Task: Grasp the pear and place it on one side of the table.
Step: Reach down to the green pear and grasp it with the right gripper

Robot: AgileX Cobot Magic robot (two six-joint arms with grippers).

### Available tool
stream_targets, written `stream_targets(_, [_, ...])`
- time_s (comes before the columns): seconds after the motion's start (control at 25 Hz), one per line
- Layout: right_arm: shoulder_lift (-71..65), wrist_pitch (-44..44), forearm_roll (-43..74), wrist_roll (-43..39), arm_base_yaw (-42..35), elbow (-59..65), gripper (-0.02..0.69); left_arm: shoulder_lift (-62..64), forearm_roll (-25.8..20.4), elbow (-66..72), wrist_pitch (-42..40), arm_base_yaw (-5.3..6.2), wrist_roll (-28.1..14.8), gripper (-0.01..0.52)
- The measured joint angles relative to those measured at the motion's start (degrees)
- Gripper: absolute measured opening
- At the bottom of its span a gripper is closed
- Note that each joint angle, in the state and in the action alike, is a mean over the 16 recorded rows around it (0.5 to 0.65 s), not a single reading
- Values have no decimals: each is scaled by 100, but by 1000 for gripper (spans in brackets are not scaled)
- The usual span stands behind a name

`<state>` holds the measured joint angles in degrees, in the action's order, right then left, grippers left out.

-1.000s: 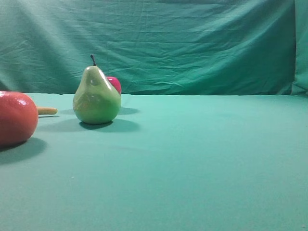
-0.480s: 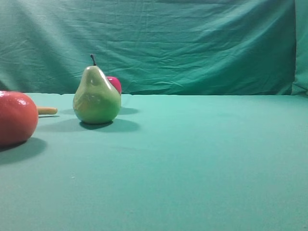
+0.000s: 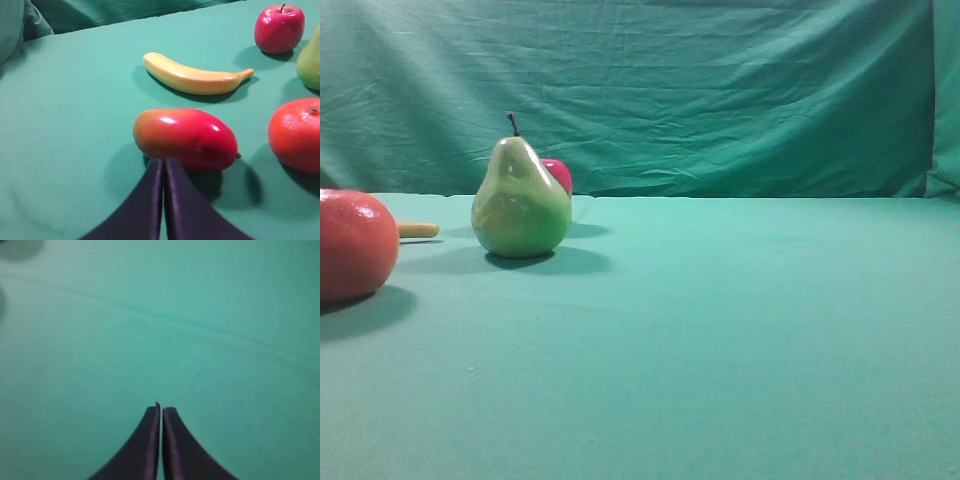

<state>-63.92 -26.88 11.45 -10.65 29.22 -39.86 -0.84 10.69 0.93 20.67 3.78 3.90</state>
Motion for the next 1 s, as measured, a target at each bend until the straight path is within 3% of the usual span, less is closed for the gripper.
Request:
stream_targets(0.2, [-1126,-31,-156,439,723,-868,85,0,0,0,0,0,0,0])
stream_targets(0.72, [-3641,393,-260,886,1660,-3110,575,0,0,0,0,0,0,0])
stream_targets(0.84, [-4153,396,-265,910,1729,-3590,634,0,0,0,0,0,0,0])
stream_targets(1.0, [-4760,402,-272,917,1763,-4120,635,0,0,0,0,0,0,0])
